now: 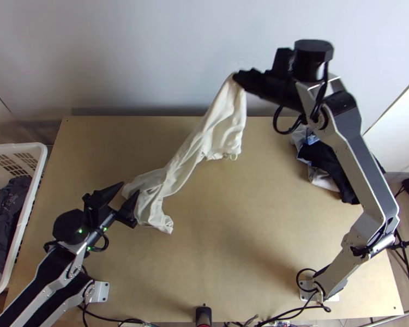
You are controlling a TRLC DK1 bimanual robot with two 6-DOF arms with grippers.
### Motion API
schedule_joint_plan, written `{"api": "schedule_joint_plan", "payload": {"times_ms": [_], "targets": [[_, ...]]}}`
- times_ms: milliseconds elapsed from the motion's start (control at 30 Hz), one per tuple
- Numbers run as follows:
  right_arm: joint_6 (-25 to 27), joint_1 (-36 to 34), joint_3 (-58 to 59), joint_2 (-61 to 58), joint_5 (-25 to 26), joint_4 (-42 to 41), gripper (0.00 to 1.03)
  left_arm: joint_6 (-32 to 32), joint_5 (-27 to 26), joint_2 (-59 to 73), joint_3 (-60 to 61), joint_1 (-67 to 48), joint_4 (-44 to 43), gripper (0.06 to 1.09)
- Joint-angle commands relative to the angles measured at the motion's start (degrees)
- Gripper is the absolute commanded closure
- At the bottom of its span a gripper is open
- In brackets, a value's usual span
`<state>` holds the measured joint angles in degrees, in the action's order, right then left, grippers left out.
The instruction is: Fold the t-shirt
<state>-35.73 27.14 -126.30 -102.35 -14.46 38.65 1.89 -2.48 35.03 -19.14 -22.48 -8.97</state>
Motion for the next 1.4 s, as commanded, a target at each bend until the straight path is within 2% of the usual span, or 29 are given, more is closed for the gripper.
{"api": "schedule_joint_plan", "payload": {"times_ms": [0,167,233,400,533,633,867,933,1033,1167,1367], "targets": [[-0.5,-3.2,-5.1,-1.2,2.0,-0.9,1.00,4.2,-6.7,0.2,-6.7,2.4,9.1,0.34],[-0.8,-4.1,-4.5,-1.0,2.2,-1.0,1.00,4.1,-10.1,-3.9,-5.9,1.3,14.7,0.34],[-0.9,-3.9,-4.3,-0.9,2.2,-1.0,1.00,3.5,-10.1,-6.2,-3.5,-0.9,14.2,0.34],[-1.4,-3.4,-4.3,-0.8,2.0,-0.9,1.00,0.7,-8.6,-2.8,3.0,-1.6,1.0,0.34],[-1.3,-2.8,-4.0,0.1,0.4,0.1,1.00,-0.2,-4.9,8.8,2.4,2.0,-12.1,0.34],[-1.3,-2.7,-4.3,1.6,0.0,0.1,1.00,1.0,-4.5,18.5,-1.1,6.7,-17.6,0.34],[-1.3,-3.4,-8.9,5.8,0.1,-6.0,1.00,1.1,-3.8,28.3,-5.7,9.3,-20.7,0.34],[-1.3,-3.6,-9.0,7.2,0.0,-7.4,1.00,1.1,-2.2,31.0,-6.1,9.1,-22.7,0.34],[-2.0,-3.5,-8.7,9.1,-1.1,-5.8,1.00,1.4,0.2,35.6,-7.9,8.7,-24.2,0.34],[-3.8,-3.6,-6.5,10.6,-2.9,-4.6,1.00,2.7,0.3,40.7,-11.5,7.6,-24.2,0.34],[-5.2,-5.9,-5.6,10.1,-3.0,-4.6,1.00,2.8,0.4,42.5,-14.3,1.8,-24.1,0.34]]}}
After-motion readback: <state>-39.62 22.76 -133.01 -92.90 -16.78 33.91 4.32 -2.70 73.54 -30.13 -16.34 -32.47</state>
